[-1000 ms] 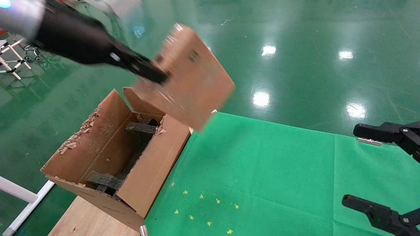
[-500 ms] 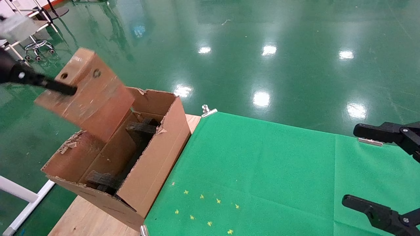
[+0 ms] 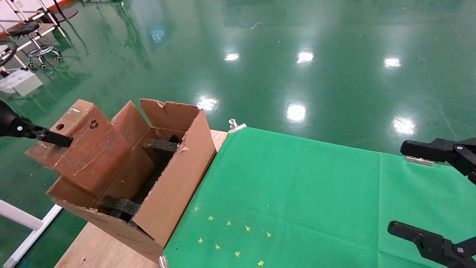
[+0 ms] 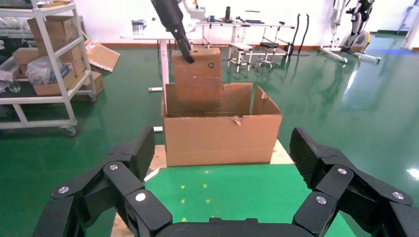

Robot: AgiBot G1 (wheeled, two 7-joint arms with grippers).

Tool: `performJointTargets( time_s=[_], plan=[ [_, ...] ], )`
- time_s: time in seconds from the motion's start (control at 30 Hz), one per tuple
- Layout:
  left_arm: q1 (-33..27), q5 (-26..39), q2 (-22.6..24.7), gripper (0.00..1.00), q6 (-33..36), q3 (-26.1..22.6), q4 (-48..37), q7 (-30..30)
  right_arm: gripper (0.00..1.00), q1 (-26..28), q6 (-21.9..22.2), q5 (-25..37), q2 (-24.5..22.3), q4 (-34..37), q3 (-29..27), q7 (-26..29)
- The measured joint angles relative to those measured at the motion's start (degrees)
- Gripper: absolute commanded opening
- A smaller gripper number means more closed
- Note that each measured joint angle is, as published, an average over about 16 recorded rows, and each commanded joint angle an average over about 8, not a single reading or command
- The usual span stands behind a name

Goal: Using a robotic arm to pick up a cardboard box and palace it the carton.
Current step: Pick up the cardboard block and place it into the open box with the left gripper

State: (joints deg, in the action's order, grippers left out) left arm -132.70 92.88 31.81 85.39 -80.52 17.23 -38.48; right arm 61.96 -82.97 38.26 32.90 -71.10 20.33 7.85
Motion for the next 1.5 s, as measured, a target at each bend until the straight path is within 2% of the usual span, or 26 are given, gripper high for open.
performJointTargets(
  time_s=[0.63,1.03,1.5],
  plan=[
    [8.4,-2.9,4.1,0.00,-8.9,1.4,-12.5,5.9,1.00,0.0,0.0,0.0,0.0,0.0,0.0,0.0],
    [12.3,-4.4,6.5,0.00,-14.4,2.4,-15.5,6.5,1.00,0.0,0.0,0.0,0.0,0.0,0.0,0.0],
    [13.9,-5.3,9.2,0.00,-23.2,3.0,-16.5,6.3,1.00,0.0,0.0,0.0,0.0,0.0,0.0,0.0]
  ],
)
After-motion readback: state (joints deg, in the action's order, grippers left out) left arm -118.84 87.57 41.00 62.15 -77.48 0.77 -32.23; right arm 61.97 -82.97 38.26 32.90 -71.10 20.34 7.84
